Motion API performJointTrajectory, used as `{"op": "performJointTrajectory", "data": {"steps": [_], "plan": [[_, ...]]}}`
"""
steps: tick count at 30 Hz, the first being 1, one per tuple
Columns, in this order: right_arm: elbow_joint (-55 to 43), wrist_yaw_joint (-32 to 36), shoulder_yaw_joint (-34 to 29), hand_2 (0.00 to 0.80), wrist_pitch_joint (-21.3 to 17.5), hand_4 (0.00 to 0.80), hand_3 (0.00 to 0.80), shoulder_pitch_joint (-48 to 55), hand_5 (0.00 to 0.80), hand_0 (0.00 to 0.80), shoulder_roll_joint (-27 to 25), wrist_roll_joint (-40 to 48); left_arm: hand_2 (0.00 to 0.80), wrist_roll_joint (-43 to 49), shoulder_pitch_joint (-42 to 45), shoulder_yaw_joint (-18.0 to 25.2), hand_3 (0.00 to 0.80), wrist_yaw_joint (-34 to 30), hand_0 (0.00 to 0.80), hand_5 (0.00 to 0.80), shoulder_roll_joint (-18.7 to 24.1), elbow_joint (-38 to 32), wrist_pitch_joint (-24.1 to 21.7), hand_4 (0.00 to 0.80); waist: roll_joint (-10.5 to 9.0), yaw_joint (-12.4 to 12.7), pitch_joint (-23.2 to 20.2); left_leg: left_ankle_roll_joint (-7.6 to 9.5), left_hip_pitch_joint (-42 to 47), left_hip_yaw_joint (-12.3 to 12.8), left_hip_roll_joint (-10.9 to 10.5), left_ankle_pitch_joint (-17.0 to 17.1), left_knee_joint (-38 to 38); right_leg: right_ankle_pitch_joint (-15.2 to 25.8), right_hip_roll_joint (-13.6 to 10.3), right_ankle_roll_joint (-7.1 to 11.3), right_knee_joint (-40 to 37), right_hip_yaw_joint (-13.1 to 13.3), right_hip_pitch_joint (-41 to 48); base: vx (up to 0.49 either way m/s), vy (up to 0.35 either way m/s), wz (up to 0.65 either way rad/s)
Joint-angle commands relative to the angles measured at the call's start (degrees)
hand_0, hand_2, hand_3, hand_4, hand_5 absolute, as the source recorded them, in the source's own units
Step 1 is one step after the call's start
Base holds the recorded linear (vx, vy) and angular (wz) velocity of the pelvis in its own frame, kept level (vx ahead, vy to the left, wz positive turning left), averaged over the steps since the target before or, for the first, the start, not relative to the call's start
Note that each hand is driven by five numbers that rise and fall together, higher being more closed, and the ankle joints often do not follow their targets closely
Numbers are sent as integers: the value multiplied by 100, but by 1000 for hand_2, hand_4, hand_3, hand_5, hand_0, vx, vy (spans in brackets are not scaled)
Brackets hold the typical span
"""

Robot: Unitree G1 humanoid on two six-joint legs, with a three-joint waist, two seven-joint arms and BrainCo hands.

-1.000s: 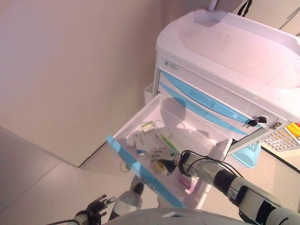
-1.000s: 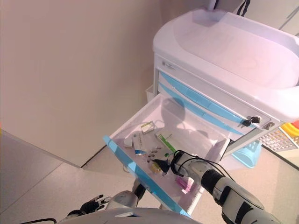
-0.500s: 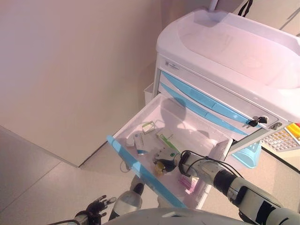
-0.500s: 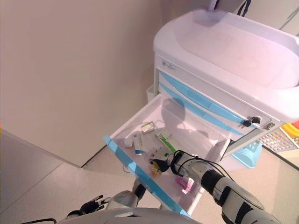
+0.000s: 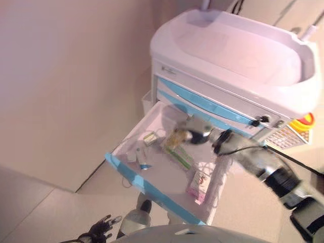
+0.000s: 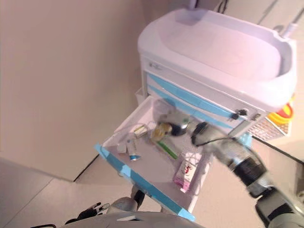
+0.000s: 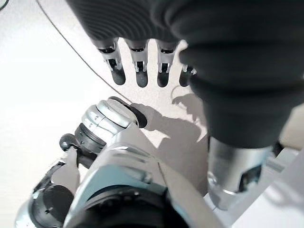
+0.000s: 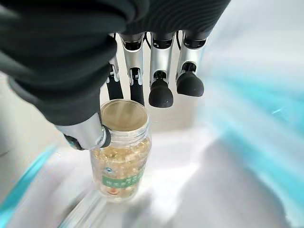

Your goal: Open the drawer and pick up the medicine

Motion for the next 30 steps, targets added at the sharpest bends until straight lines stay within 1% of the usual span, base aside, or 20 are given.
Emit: {"op": "performJointTrajectory", "data": {"steps": [1, 4, 6, 8, 10, 13, 14, 15, 16, 18, 21, 25, 30], "plan": [[-495, -456, -706, 800, 94, 800, 800, -783, 800, 800, -318, 1540, 0, -244, -230, 106, 0, -82, 0, 0, 27, 356, -208, 0, -74, -146, -124, 285, 176, 79, -326, -589, -10, 406, -48, 300, 119, 179, -142, 49, 43, -26], [-376, -1061, -1387, 800, 305, 800, 800, -1153, 800, 800, -567, 2460, 0, -269, -195, 107, 0, -147, 0, 0, 10, 438, -245, 0, -56, -224, -181, 294, 256, 185, -313, -643, -6, 376, -40, 289, 139, 260, -112, 53, 55, -20], [-224, -1277, -1629, 800, 440, 800, 800, -1323, 800, 800, -661, 2768, 0, -278, -193, 74, 0, -173, 0, 0, 7, 470, -216, 0, -39, -256, -208, 296, 296, 216, -321, -672, 2, 359, -43, 286, 145, 294, -91, 50, 53, -8], [17, -1393, -1694, 800, 643, 800, 800, -1552, 800, 800, -780, 3100, 0, -283, -202, 16, 0, -192, 0, 0, 28, 470, -152, 0, -28, -262, -225, 304, 330, 222, -331, -686, 9, 356, -50, 282, 143, 311, -68, 46, 44, 2], [372, -1446, -1597, 800, 894, 800, 800, -1806, 800, 800, -837, 3080, 0, -286, -209, -46, 0, -186, 0, 0, 40, 452, -87, 0, -28, -251, -230, 301, 363, 218, -343, -698, 20, 355, -59, 274, 132, 309, -35, 52, 38, 1], [1093, -1454, -1269, 800, 1268, 800, 800, -2234, 800, 800, -967, 2926, 0, -293, -214, -159, 0, -143, 0, 0, 85, 392, 12, 0, -62, -199, -228, 302, 396, 190, -356, -706, 34, 351, -79, 269, 122, 279, 14, 52, 25, 5], [1343, -1519, -1144, 800, 1303, 800, 800, -2370, 800, 800, -1038, 2908, 0, -303, -220, -197, 0, -135, 0, 0, 109, 375, 49, 0, -71, -176, -229, 303, 404, 170, -362, -703, 33, 354, -83, 266, 112, 262, 31, 56, 15, 14], [1601, -1535, -1009, 800, 1355, 800, 800, -2555, 800, 800, -1092, 2660, 0, -300, -243, -235, 0, -119, 0, 0, 137, 359, 106, 0, -85, -147, -229, 298, 411, 152, -369, -699, 35, 356, -87, 267, 110, 233, 49, 60, 7, 17], [1956, -1511, -770, 800, 1372, 800, 800, -2787, 800, 800, -1179, 2335, 0, -291, -253, -290, 0, -93, 0, 0, 163, 326, 158, 0, -105, -96, -223, 297, 418, 116, -378, -699, 38, 353, -97, 269, 111, 204, 68, 60, 4, 16], [2401, -1482, -271, 800, 1449, 800, 800, -3239, 800, 800, -1303, 2017, 0, -283, -280, -370, 0, -68, 0, 0, 209, 273, 264, 0, -115, -31, -210, 295, 425, 72, -386, -689, 35, 351, -108, 271, 103, 153, 97, 45, 8, 10], [3002, -1171, 465, 800, 1638, 800, 800, -3807, 800, 800, -1398, 1749, 0, -284, -277, -466, 0, -20, 0, 0, 267, 192, 379, 0, -134, 66, -182, 293, 428, 15, -395, -670, 43, 350, -115, 261, 101, 81, 134, 36, 18, 16], [3880, -779, 1266, 800, 1782, 800, 800, -4421, 800, 800, -1346, 1532, 0, -282, -280, -539, 0, 16, 0, 0, 335, 146, 476, 0, -170, 194, -143, 281, 443, -71, -414, -662, 43, 354, -127, 247, 58, -13, 210, 41, 20, 15], [4650, -230, 2000, 800, 1891, 800, 800, -5079, 800, 800, -1315, 1413, 0, -334, -304, -615, 0, 17, 0, 0, 413, 89, 541, 0, -217, 297, -102, 267, 454, -145, -425, -650, 39, 355, -129, 231, 46, -89, 253, 34, 11, 20]]}}
